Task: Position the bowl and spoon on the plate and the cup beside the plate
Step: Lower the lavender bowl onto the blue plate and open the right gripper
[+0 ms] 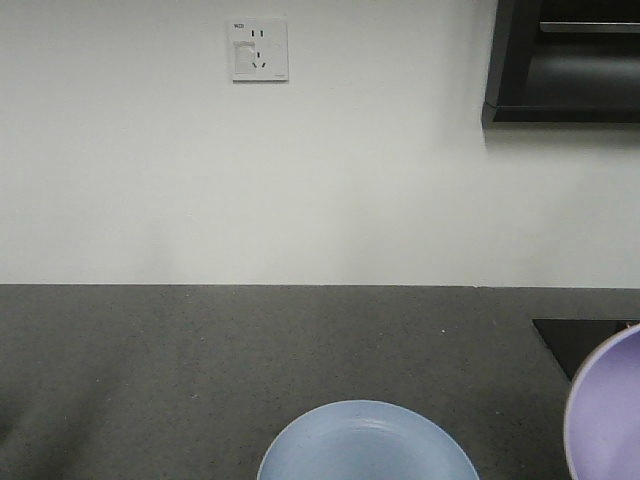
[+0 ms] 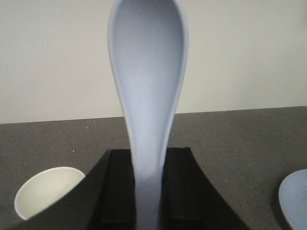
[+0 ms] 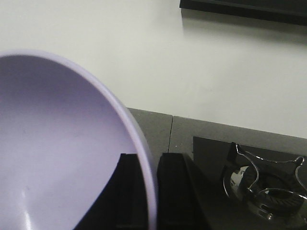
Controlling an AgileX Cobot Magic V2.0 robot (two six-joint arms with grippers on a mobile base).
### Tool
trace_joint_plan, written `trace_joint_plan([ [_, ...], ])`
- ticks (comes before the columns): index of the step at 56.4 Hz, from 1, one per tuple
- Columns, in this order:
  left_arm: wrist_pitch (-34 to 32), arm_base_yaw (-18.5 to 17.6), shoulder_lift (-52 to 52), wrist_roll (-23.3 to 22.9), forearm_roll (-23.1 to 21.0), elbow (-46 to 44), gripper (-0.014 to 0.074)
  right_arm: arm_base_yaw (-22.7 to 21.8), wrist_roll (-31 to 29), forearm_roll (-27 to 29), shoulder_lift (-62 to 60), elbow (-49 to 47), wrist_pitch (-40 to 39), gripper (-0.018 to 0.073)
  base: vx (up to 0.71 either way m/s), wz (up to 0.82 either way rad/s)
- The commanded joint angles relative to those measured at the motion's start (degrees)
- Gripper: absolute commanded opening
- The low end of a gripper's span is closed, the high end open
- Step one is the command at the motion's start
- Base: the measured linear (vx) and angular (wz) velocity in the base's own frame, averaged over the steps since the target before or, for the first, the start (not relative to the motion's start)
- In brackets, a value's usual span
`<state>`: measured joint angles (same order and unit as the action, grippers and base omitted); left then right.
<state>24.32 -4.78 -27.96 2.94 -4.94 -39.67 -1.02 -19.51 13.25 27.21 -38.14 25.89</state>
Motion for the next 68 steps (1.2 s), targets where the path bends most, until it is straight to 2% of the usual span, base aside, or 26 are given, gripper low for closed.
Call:
trace_joint_plan([
  [1, -5.1, -0.3, -0.4, -0.2, -0.6, -1.3, -0.0006, 0.0, -0.4, 0.4, 0.3, -1.7, -5.3, -0.0009, 0.13, -0.06],
  [68, -5.1, -0.3, -0.4, -0.2, -0.6, -1.3, -0.0006, 0.0, -0.3, 0.6, 0.3, -1.7, -4.6, -0.0008, 0.01, 0.0],
])
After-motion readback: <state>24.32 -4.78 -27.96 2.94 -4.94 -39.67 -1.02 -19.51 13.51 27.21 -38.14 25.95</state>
